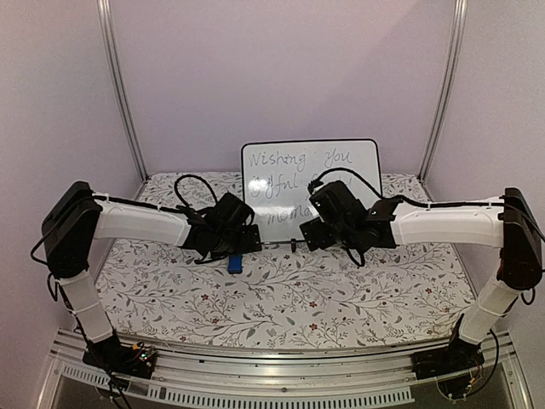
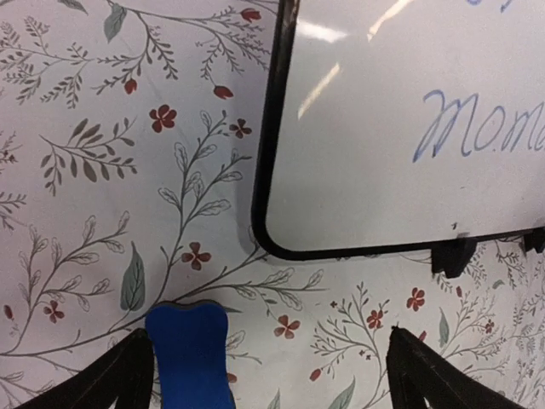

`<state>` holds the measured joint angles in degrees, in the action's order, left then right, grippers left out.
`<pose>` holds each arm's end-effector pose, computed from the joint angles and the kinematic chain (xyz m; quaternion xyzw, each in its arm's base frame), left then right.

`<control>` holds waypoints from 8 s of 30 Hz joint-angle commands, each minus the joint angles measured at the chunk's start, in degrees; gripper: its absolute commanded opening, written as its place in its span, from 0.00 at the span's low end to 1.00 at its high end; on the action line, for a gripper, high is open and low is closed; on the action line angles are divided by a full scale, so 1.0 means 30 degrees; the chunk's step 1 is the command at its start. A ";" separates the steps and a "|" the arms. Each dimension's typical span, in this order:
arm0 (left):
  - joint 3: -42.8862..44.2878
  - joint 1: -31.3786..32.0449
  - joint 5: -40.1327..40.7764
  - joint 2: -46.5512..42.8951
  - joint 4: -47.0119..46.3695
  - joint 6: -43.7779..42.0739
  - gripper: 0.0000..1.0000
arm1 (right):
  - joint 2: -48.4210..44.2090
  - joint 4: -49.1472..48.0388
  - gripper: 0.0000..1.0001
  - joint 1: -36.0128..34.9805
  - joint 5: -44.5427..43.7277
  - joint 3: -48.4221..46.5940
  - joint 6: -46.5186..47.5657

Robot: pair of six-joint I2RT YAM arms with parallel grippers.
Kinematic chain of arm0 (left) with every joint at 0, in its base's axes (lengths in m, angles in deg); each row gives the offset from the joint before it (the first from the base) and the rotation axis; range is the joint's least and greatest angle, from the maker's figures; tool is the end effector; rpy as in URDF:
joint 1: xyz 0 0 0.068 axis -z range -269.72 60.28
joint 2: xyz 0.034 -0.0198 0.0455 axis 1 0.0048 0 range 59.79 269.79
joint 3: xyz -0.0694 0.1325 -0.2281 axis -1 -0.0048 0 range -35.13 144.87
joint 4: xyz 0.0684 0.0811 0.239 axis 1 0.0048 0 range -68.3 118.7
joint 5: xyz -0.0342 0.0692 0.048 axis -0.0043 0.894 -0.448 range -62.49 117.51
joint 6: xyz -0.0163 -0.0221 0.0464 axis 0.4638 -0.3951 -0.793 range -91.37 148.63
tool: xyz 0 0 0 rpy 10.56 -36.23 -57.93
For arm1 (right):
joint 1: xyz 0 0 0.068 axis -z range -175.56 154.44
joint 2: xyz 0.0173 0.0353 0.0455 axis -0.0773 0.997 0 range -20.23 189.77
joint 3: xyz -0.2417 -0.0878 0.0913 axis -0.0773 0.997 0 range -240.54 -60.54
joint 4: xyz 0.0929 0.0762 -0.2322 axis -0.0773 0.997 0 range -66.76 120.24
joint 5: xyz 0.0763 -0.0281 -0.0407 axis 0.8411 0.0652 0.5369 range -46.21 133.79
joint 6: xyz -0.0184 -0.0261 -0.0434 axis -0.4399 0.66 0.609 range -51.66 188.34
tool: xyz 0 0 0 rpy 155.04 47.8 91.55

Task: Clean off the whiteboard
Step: Pick up the whiteboard eraser from the center of the board, then move the whiteboard to the center of the board.

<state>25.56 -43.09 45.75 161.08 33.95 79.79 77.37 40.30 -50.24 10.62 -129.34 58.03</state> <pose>0.2567 -0.2553 0.1725 -0.0874 0.9332 -0.1382 0.3199 0.2304 0.2912 0.2353 -0.2361 0.8629 -0.0297 0.4458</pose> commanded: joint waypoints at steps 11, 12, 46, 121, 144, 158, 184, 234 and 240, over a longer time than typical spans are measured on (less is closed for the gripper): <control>0.1149 0.1184 0.1995 0.2154 0.2450 -0.0119 0.84 | -0.3069 0.0130 0.99 0.1057 -0.0525 0.2980 -0.2067; 0.1131 0.1207 0.1953 0.2153 0.2512 -0.0104 0.84 | -0.3037 0.0079 0.99 0.1057 -0.0510 0.2980 -0.2071; 0.0155 0.1763 0.4007 0.2015 0.2490 0.2223 0.56 | -0.2184 -0.0369 0.99 0.1040 0.0567 0.3187 -0.2344; -0.3965 0.1105 0.2525 -0.8408 -0.0756 -0.2899 0.14 | -0.2333 -0.1995 0.97 0.4768 0.5329 0.5075 -0.3019; -0.6139 0.0732 0.2356 -1.2631 -0.0509 -0.3531 0.17 | 0.2128 -0.3771 0.72 0.5415 0.6090 0.3836 -0.3217; -0.6462 0.0667 0.3053 -1.3074 -0.0087 -0.2770 0.19 | 0.3140 -0.5405 0.59 0.5538 0.5830 0.3887 -0.2653; -0.5697 0.0402 0.3354 -1.1457 0.0317 -0.2956 0.13 | 0.3404 -0.6155 0.23 0.5399 0.5590 0.4488 -0.2102; -0.3546 -0.0869 0.3086 -1.0429 -0.0392 -0.4952 0.06 | 0.4199 0.0453 0.65 -0.3398 0.0937 0.3123 -1.1832; -0.3429 -0.1286 0.2946 -1.0573 -0.0595 -0.5410 0.06 | -0.0511 -0.0127 0.89 -0.4070 0.0987 0.4342 -0.9193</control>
<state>13.60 -45.67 54.03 129.56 33.32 65.45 86.14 38.69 -61.47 12.20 -118.45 24.76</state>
